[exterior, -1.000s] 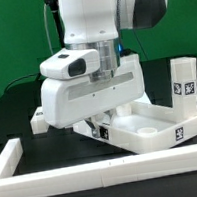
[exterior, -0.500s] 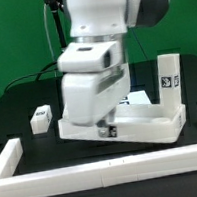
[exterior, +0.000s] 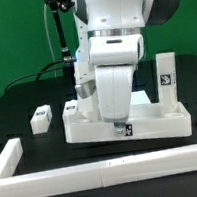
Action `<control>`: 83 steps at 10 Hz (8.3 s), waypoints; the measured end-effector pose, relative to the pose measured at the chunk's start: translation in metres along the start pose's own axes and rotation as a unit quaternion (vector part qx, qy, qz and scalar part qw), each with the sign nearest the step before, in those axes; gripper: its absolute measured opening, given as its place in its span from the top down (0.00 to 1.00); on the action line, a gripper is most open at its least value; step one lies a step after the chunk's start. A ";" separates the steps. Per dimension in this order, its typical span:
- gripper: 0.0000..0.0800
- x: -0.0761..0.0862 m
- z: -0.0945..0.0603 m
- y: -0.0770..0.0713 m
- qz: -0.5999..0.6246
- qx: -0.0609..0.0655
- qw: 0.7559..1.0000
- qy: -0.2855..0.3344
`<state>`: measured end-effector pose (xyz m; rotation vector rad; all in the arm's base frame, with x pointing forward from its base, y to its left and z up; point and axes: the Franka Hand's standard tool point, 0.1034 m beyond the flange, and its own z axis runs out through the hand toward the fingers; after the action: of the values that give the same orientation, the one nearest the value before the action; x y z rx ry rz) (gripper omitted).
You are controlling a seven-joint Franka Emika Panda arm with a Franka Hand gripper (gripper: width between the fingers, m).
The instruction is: Assemble desk
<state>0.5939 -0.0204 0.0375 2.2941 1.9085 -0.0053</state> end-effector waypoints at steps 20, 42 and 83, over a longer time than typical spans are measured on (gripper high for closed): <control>0.92 0.047 0.000 0.051 -0.037 -0.074 0.996 0.014; 0.19 0.048 0.002 0.055 -0.039 -0.071 0.997 0.007; 0.19 -0.146 -0.054 -0.051 0.706 0.359 0.605 -0.082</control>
Offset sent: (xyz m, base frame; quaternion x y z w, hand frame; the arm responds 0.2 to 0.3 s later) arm 0.0276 0.0301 -0.0097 -0.0126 0.0651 -0.0138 0.9977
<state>0.5111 -0.1471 0.0994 3.3391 -0.5744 -0.8432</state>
